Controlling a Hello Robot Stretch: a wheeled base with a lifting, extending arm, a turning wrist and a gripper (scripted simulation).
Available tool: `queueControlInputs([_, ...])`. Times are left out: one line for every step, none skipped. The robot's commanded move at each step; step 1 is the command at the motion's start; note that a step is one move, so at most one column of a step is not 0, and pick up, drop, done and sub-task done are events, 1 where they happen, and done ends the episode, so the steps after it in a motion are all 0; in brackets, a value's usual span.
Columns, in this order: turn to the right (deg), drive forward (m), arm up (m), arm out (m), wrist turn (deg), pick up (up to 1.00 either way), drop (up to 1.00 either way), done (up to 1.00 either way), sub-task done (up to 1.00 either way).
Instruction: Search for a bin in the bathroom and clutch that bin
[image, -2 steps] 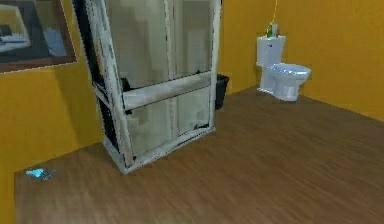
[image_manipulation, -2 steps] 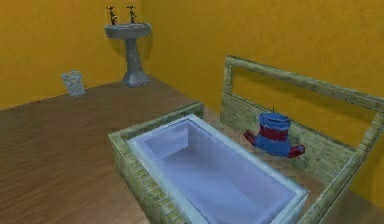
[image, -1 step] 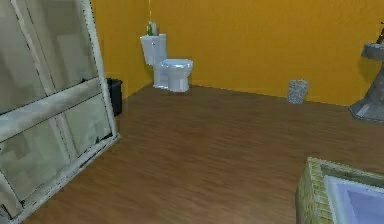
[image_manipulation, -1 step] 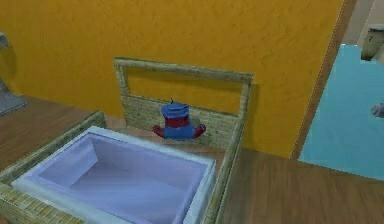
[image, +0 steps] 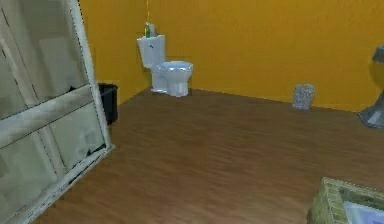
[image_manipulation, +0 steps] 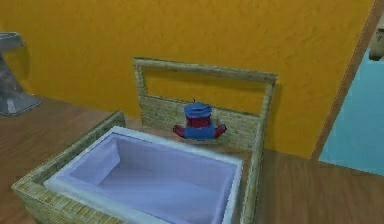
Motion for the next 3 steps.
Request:
queueControlInputs([-45.0, 0.00, 0.00, 0.00, 0.0, 0.00, 0.00, 0.00, 0.00])
queueControlInputs([-21.0, 0.00, 0.00, 0.00, 0.0, 0.00, 0.00, 0.00, 0.00])
queueControlInputs([0.0, 0.10, 0.00, 0.00, 0.0, 0.00, 0.00, 0.00, 0.00])
